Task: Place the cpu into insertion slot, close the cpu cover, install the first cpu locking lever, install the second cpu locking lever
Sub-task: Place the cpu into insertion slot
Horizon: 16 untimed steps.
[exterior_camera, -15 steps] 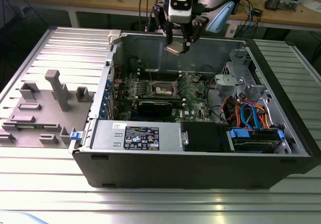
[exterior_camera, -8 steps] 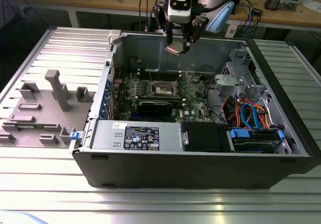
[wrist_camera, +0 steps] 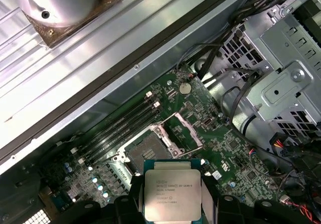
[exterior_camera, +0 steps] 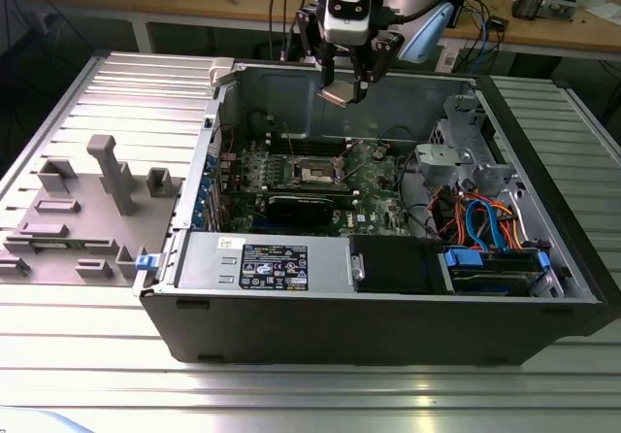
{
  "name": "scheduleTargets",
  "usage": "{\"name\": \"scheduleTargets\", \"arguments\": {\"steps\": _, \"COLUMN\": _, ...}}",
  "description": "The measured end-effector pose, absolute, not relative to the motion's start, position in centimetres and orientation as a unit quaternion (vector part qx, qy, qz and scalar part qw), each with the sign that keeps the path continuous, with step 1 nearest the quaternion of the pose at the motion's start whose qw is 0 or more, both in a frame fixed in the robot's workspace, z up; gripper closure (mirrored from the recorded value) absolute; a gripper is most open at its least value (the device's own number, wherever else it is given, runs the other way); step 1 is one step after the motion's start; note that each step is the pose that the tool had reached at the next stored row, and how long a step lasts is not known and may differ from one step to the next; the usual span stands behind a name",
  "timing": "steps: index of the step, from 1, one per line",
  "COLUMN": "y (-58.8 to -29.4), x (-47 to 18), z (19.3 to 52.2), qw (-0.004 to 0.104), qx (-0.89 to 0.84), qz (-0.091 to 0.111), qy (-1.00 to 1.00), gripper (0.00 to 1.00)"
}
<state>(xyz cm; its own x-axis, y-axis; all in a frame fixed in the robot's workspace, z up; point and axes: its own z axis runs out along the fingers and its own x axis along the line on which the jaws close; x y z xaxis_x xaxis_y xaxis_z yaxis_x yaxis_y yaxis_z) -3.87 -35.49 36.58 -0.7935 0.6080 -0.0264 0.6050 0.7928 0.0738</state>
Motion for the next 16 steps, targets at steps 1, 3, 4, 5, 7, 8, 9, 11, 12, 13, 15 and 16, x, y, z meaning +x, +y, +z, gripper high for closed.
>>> {"name": "scheduleTargets", "arguments": {"steps": 1, "y": -35.49, "x": -3.87, "z": 36.58, "qw": 0.024, "qx": 0.324, "qz": 0.031, "qy": 0.945, "gripper": 0.46}}
{"name": "scheduleTargets", "arguments": {"steps": 3, "y": -35.49, "x": -3.87, "z": 36.58, "qw": 0.025, "qx": 0.331, "qz": 0.030, "qy": 0.943, "gripper": 0.46}}
{"name": "scheduleTargets", "arguments": {"steps": 4, "y": -35.49, "x": -3.87, "z": 36.58, "qw": 0.025, "qx": 0.332, "qz": 0.030, "qy": 0.942, "gripper": 0.46}}
{"name": "scheduleTargets", "arguments": {"steps": 5, "y": -35.49, "x": -3.87, "z": 36.58, "qw": 0.025, "qx": 0.335, "qz": 0.030, "qy": 0.942, "gripper": 0.46}}
{"name": "scheduleTargets", "arguments": {"steps": 7, "y": -35.49, "x": -3.87, "z": 36.58, "qw": 0.025, "qx": 0.338, "qz": 0.030, "qy": 0.940, "gripper": 0.46}}
{"name": "scheduleTargets", "arguments": {"steps": 8, "y": -35.49, "x": -3.87, "z": 36.58, "qw": 0.025, "qx": 0.340, "qz": 0.030, "qy": 0.940, "gripper": 0.46}}
{"name": "scheduleTargets", "arguments": {"steps": 9, "y": -35.49, "x": -3.87, "z": 36.58, "qw": 0.025, "qx": 0.341, "qz": 0.030, "qy": 0.939, "gripper": 0.46}}
{"name": "scheduleTargets", "arguments": {"steps": 11, "y": -35.49, "x": -3.87, "z": 36.58, "qw": 0.025, "qx": 0.344, "qz": 0.030, "qy": 0.938, "gripper": 0.46}}
{"name": "scheduleTargets", "arguments": {"steps": 12, "y": -35.49, "x": -3.87, "z": 36.58, "qw": 0.025, "qx": 0.345, "qz": 0.030, "qy": 0.938, "gripper": 0.46}}
{"name": "scheduleTargets", "arguments": {"steps": 13, "y": -35.49, "x": -3.87, "z": 36.58, "qw": 0.025, "qx": 0.346, "qz": 0.030, "qy": 0.937, "gripper": 0.46}}
{"name": "scheduleTargets", "arguments": {"steps": 15, "y": -35.49, "x": -3.87, "z": 36.58, "qw": 0.025, "qx": 0.349, "qz": 0.030, "qy": 0.936, "gripper": 0.46}}
{"name": "scheduleTargets", "arguments": {"steps": 16, "y": -35.49, "x": -3.87, "z": 36.58, "qw": 0.025, "qx": 0.351, "qz": 0.030, "qy": 0.935, "gripper": 0.46}}
